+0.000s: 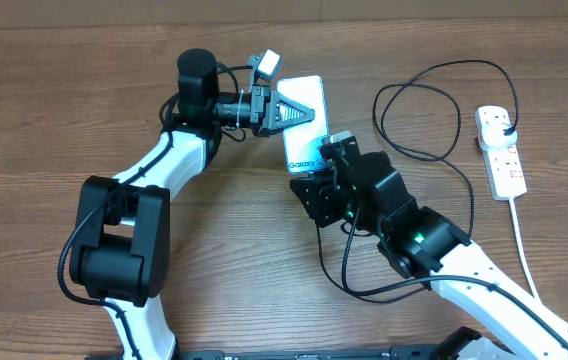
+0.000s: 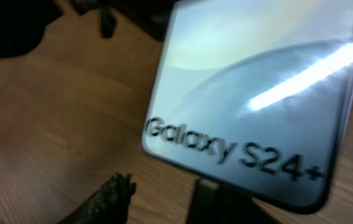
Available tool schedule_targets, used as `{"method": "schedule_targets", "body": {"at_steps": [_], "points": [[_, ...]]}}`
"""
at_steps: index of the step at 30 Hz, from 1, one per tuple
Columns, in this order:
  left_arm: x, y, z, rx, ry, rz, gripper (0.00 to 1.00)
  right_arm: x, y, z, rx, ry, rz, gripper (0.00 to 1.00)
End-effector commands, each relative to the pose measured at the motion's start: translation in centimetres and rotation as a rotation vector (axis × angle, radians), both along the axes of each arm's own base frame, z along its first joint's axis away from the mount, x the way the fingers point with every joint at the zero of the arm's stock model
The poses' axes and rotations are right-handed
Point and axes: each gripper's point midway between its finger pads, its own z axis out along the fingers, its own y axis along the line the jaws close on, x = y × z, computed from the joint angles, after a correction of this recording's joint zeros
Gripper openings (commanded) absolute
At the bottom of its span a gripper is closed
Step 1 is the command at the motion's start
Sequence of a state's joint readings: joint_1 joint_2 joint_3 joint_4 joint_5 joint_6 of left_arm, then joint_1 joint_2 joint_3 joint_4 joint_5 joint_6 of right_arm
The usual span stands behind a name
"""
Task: Plug charger to phone and switch on socket
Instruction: 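Lower the phone flat onto the table with the left gripper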
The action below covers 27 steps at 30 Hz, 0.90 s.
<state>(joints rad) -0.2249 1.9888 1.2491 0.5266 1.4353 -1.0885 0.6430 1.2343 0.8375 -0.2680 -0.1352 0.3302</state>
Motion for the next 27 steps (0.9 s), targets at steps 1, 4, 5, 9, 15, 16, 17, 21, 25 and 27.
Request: {"method": "schedule_targets", "body": {"at_steps": [1,4,5,9,15,16,17,21,25,27], "points": [[-0.1,-1.3,-0.7,0.017,0.034,0.021,0.04,-0.7,-0.5,6.8,0.097,-0.105,-0.004,0.59],[1.3,-1.7,0.2,0.016,0.031,0.087,0.04,-2.7,-3.4,9.8,0.091,-0.147,-0.058,0.81],[1.7,-2.2,1.1,0.007,0.013,0.101,0.04,-3.5,-5.1,11.2,0.084,-0.180,-0.104,0.89],[1.6,-4.6,4.2,-0.023,-0.089,0.083,0.04,-5.6,-10.5,15.2,0.098,-0.321,-0.272,1.00],[1.2,-7.3,1.1,0.129,-0.123,0.099,0.04,-7.3,-18.1,18.4,0.135,-0.452,-0.586,1.00],[1.2,-7.0,-1.2,0.220,-0.102,0.125,0.04,-7.4,-18.3,18.4,0.132,-0.453,-0.598,1.00],[1.1,-6.2,-3.7,0.325,-0.073,0.153,0.04,-7.3,-18.3,18.2,0.130,-0.447,-0.597,1.00],[-1.2,-2.2,-10.7,0.668,-0.049,0.139,0.04,-6.8,-17.9,17.1,0.167,-0.379,-0.629,1.00],[-3.0,-0.7,-11.9,0.721,-0.147,0.024,0.04,-5.3,-16.8,15.3,0.172,-0.293,-0.659,1.00],[-2.7,0.0,-12.1,0.721,-0.147,0.031,0.04,-4.4,-16.0,14.2,0.177,-0.237,-0.676,1.00]]}}
